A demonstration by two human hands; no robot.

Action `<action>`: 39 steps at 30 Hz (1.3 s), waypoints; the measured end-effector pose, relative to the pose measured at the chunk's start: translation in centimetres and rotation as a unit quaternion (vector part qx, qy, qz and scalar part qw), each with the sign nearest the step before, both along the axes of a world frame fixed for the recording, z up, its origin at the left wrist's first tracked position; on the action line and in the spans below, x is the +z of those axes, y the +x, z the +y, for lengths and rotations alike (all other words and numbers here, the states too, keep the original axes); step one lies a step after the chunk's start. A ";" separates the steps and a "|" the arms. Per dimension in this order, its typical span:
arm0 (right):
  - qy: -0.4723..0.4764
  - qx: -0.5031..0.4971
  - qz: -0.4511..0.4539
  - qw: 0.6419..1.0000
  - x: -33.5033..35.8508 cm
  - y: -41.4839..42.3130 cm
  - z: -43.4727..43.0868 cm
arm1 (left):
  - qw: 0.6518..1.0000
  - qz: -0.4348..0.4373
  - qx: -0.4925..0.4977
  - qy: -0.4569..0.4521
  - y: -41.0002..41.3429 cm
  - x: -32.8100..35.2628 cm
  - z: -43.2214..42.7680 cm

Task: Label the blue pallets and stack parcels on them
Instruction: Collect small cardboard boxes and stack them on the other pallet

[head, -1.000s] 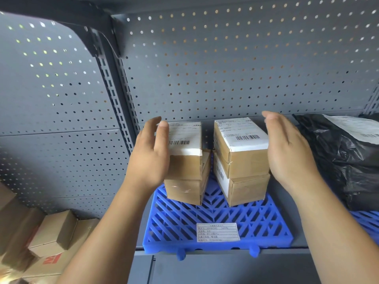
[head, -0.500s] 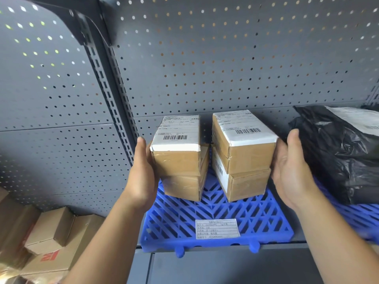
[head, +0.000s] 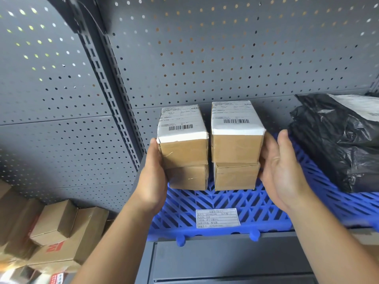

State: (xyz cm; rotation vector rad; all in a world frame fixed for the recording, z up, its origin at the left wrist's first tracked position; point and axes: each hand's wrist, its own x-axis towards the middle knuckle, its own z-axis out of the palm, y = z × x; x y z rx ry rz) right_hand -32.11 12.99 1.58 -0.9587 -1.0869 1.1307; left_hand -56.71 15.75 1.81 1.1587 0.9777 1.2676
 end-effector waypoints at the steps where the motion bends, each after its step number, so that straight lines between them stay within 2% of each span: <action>1: 0.000 -0.001 -0.002 1.000 0.0 -0.1 0.0 | 1.000 0.008 -0.007 0.001 0.1 0.0 -0.1; 8: -0.006 -0.015 0.005 1.000 0.0 -0.3 0.6 | 1.000 0.019 -0.019 -0.009 0.5 -0.4 -0.3; 13: -0.009 -0.008 0.005 1.000 0.6 -0.4 0.8 | 0.998 0.060 -0.001 -0.030 0.4 -0.7 -0.1; 16: 0.003 -0.023 -0.007 1.000 0.9 -0.7 0.7 | 0.991 0.110 0.051 -0.060 -0.1 -0.6 0.1; 19: 0.030 -0.022 -0.051 0.998 0.8 -1.0 0.8 | 0.972 0.153 0.152 -0.098 -0.3 -0.3 0.2; 21: 0.036 -0.027 -0.070 0.997 0.7 -1.1 0.9 | 0.966 0.168 0.169 -0.104 -0.3 0.1 0.2; 39: 0.046 -0.013 -0.043 0.998 0.8 -0.8 1.0 | 0.957 0.158 0.215 -0.109 0.9 0.7 0.8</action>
